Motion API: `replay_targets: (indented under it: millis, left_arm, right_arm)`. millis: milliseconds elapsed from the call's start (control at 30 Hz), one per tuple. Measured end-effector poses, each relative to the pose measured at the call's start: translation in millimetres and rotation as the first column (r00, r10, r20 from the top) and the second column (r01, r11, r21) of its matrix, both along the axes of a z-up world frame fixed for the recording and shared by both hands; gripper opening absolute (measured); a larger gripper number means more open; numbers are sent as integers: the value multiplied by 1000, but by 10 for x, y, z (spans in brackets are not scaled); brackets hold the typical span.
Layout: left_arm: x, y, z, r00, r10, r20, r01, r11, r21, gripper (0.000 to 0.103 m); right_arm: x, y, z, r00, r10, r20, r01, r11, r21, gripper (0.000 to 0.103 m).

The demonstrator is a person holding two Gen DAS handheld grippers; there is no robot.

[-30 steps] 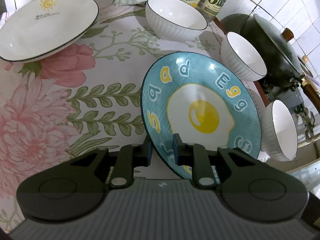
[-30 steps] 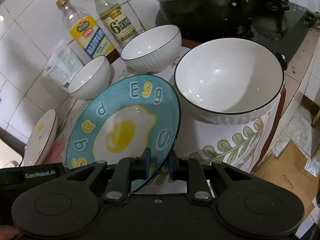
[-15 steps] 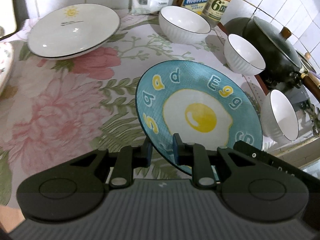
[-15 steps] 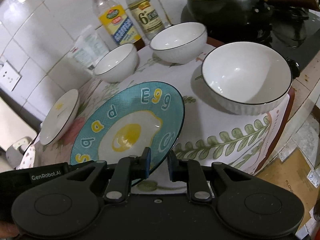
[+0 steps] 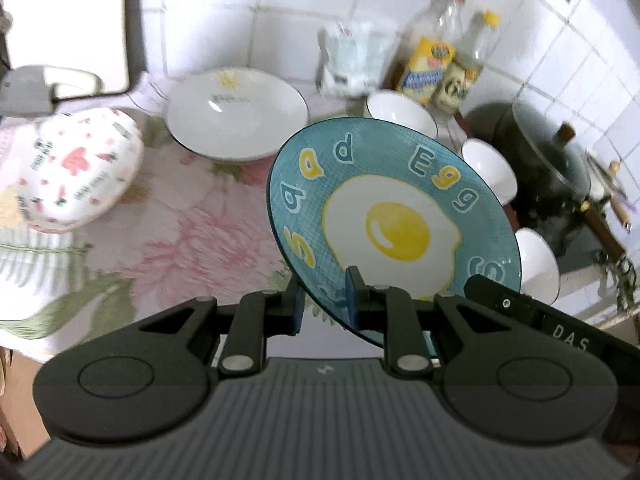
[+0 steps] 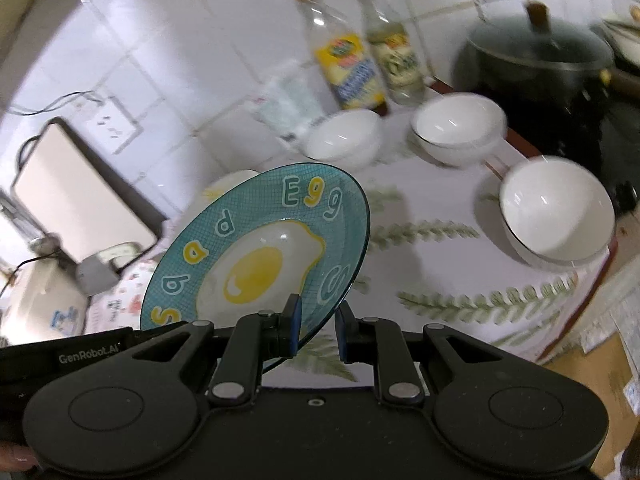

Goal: Organize plates and bowls
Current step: 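Carry the blue egg plate over the sun-print plate and lower it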

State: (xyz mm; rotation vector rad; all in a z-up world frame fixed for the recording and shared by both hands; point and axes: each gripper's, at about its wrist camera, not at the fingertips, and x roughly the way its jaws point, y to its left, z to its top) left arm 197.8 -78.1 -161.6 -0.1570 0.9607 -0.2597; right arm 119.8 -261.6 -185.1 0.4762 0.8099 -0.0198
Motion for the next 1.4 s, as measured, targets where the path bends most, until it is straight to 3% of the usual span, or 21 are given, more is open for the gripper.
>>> replay_targets:
  millis: [333,567,1000,1400]
  left_arm:
    - [-73,447,593,994,90,62,-90,996,5,19]
    - [184,657,694,990,118,82,-120,993,21,19]
    - [954,997,259,996,92,5,-92,996,-8,19]
    - [1833,1082,-339,996,73,-54,-74,997,-23,19]
  right_arm:
    - [215,366,496,992,111,53,-112,994,16,22]
    - [549,548,529,985,162,66,-165,986,34,22]
    - [1195,805,148,991,137,2,-137,990,30,22]
    - [1963,824,-439,994,95,-60,-93,995,29,22]
